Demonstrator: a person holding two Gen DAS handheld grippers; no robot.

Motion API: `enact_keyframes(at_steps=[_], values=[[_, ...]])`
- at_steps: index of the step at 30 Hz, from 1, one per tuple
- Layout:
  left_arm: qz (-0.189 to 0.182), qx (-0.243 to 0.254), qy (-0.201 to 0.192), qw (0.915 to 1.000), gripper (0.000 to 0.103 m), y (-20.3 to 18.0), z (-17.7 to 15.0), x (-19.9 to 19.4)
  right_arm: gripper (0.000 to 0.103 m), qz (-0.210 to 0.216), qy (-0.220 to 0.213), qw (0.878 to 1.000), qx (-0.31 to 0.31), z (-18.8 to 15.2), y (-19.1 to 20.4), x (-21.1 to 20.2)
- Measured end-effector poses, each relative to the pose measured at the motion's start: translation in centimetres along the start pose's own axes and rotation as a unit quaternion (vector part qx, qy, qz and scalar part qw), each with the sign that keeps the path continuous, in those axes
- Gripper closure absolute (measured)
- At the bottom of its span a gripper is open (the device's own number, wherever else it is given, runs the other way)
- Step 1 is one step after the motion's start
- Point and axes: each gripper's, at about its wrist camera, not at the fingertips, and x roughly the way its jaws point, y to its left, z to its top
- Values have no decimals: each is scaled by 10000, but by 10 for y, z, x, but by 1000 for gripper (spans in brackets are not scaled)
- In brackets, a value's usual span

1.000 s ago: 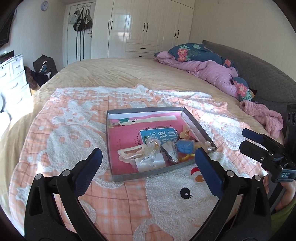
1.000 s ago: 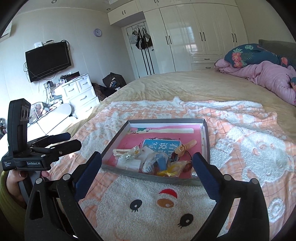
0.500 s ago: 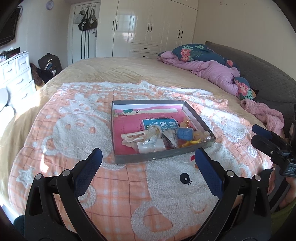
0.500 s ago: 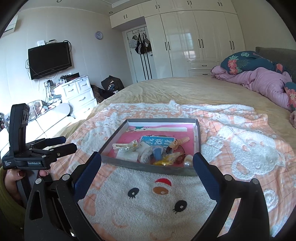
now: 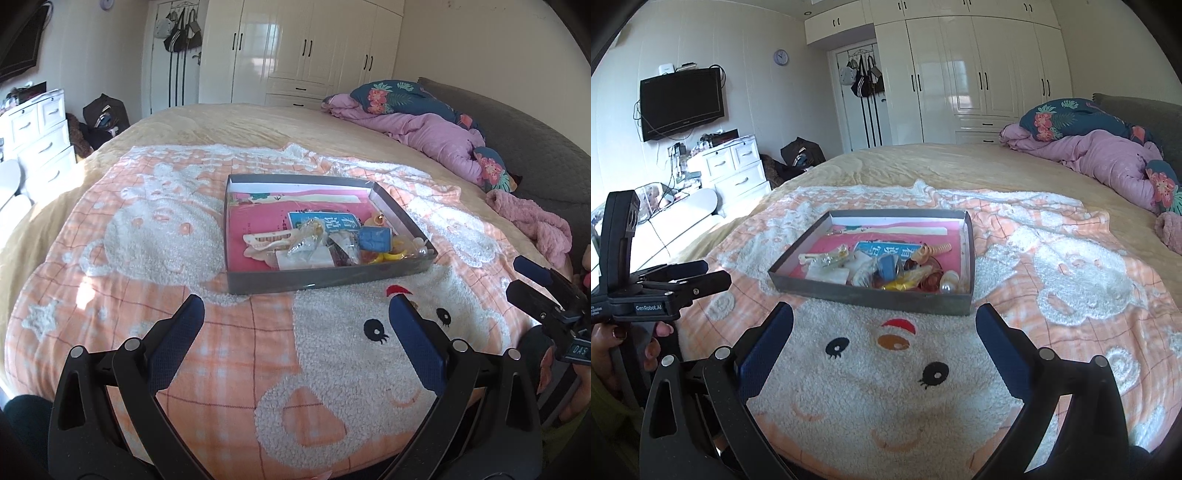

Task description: Organize jewelry

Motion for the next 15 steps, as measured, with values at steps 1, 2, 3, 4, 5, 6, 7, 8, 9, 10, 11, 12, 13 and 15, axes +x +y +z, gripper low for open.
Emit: enact_keyframes(at_steps=[1,2,3,4,5,6,7,8,9,10,11,12,13,15], values=[[5,-5,18,10000,9,0,-3,2,4,-36,17,10000,10,-2,0,2],[12,-6,32,10000,9,0,-4,4,4,-51,41,10000,4,-4,1,4],[18,5,63,10000,9,0,-6,7,4,-54,73,10000,-10,-5,1,6],[28,9,94,10000,9,0,-8,10,4,-73,105,9999,-13,-7,1,9],[40,7,151,9999,9,1,-9,14,4,-78,121,9999,-9,-8,1,11],[46,5,178,9998,9,1,-10,16,4,-70,137,9999,0,-9,1,13],[52,0,190,9998,9,2,-11,18,4,-68,166,9998,15,-10,1,15],[48,0,209,9998,9,2,-12,20,4,-66,204,9998,26,-12,0,18],[50,3,230,9997,9,2,-13,22,4,-66,231,9997,34,-13,0,19],[54,8,241,9997,9,2,-14,23,4,-82,272,9996,62,-14,0,22],[54,20,250,9997,9,2,-14,24,4,-76,306,9995,93,-14,-1,24],[62,28,262,9996,9,2,-15,25,4,-46,333,9994,116,-14,-1,26],[62,25,272,9996,9,2,-15,26,4,-30,344,9993,110,-15,-1,27],[61,17,290,9996,9,2,-15,27,4,-48,358,9993,61,-16,0,29]])
